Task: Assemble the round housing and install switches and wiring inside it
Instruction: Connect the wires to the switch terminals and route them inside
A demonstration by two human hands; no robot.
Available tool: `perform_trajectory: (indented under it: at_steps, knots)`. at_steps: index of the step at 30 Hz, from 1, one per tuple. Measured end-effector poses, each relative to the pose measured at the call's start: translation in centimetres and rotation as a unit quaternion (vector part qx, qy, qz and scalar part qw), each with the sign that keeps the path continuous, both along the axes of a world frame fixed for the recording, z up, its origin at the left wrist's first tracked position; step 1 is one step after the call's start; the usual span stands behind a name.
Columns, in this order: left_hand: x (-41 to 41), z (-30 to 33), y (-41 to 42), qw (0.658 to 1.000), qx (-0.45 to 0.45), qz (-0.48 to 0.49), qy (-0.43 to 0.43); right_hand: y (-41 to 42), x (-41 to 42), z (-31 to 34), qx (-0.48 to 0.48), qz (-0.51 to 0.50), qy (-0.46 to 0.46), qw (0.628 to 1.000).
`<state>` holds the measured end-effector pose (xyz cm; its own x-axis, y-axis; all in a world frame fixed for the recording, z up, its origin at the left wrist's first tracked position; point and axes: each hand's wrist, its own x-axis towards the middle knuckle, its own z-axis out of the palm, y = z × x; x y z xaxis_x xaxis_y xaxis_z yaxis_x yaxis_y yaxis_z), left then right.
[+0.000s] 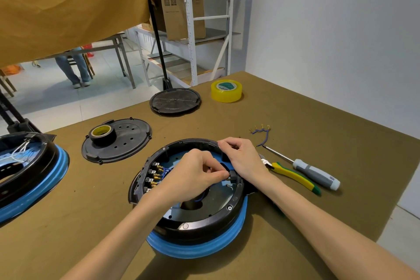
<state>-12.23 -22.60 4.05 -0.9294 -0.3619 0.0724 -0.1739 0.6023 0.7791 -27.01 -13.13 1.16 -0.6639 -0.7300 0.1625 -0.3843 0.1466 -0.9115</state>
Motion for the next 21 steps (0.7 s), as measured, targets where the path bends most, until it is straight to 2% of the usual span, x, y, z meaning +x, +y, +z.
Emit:
perform_trajectory:
  at_steps: [7,15,21]
  knots:
    - [0.3,-0.4,0.8,0.999,-0.032,0.033,0.002,0.2,0.1,0.0,-0.001,0.007,0.001,1.0]
    - [0.9,-0.6,1.2,0.99,-0.134,0.006,0.034,0.1,-0.1,-0.2,-0.003,0.011,0.0,1.0]
    - [1.5,-0.2,0.6,0.987,-0.156,-0.011,0.038,0.1,-0.4,-0.4,-0.005,0.011,-0.003,1.0]
